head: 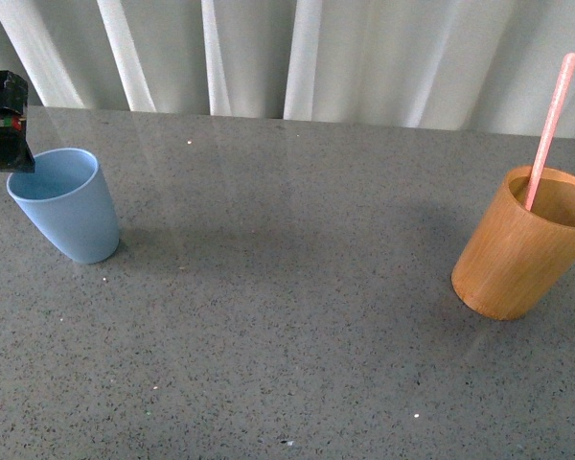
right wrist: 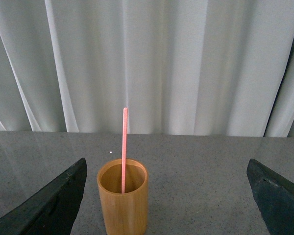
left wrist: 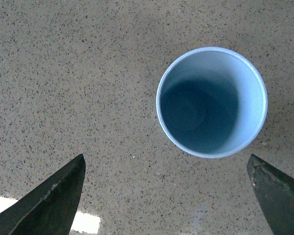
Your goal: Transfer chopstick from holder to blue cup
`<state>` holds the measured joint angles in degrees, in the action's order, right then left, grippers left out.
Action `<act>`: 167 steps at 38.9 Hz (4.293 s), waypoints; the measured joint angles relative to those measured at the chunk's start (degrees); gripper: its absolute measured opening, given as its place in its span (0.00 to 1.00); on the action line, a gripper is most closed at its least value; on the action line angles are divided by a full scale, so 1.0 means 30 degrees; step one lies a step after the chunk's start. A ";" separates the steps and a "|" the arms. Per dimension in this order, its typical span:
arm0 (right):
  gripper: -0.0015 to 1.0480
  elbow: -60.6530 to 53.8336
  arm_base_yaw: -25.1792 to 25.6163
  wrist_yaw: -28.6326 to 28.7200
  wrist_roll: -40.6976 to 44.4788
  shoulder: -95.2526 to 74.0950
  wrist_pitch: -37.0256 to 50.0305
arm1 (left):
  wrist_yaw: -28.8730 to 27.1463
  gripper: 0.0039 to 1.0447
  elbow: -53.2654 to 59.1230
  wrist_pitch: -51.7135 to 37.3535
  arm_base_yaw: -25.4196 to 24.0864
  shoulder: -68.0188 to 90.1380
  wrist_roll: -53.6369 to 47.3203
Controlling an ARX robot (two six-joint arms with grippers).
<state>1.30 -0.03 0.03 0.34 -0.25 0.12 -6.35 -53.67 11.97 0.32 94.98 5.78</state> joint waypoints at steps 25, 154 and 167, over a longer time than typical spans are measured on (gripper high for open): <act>0.90 0.0000 0.0000 0.0000 0.0000 0.0000 0.0000 | -0.1107 0.94 -0.3665 0.0073 -0.0277 0.4583 -0.0437; 0.90 0.0000 0.0000 0.0000 0.0000 0.0000 0.0000 | -0.1035 0.94 0.3628 -1.2692 0.4998 -0.5297 -0.2914; 0.90 0.0000 0.0000 0.0007 0.0000 0.0000 0.0000 | -0.0947 0.88 0.7155 -1.4360 0.3016 -0.7526 -0.0532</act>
<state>1.30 -0.03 0.05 0.34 -0.25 0.12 -9.19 -32.21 -31.11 9.37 72.40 4.19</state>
